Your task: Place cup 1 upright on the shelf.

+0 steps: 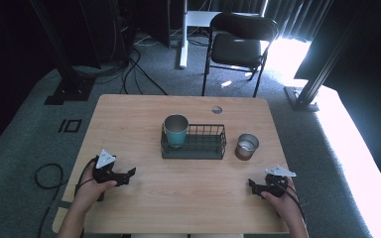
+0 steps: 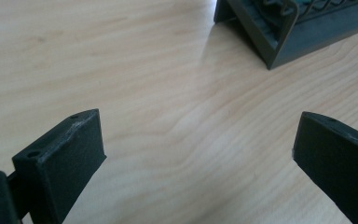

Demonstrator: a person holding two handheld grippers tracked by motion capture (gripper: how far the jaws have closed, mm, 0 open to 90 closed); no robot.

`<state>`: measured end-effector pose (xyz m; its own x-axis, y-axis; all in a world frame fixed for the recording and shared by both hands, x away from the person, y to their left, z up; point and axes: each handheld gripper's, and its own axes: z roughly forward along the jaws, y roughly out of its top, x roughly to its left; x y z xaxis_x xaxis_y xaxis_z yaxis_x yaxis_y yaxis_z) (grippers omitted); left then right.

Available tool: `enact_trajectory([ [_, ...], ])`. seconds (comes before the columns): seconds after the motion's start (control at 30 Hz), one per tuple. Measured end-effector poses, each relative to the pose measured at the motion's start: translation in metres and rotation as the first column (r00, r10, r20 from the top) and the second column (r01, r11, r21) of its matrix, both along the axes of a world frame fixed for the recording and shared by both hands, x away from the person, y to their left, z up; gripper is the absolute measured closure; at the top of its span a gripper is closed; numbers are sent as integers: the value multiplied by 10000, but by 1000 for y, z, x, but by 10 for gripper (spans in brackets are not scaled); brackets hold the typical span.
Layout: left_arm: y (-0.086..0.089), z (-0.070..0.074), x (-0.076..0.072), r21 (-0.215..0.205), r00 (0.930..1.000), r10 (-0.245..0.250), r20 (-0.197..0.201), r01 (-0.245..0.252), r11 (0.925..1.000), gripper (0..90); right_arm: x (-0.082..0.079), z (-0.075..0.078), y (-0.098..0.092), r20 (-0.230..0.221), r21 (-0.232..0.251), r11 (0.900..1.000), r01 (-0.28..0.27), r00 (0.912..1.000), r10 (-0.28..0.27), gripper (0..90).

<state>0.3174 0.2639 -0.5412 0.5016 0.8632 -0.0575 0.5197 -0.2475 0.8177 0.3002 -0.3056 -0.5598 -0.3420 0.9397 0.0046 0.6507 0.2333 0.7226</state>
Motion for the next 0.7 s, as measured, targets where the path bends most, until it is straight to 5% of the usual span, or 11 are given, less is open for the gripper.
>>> enact_trajectory([
  [0.43,21,-14,-16,502,9964,531,-660,-499,9975,27,0,0,0,-2,-2,10000,-3,10000,3,106],
  [0.7,28,-16,-25,1271,9900,690,-1229,-533,9905,27,0,0,0,7,-5,10000,-4,10000,4,106],
])
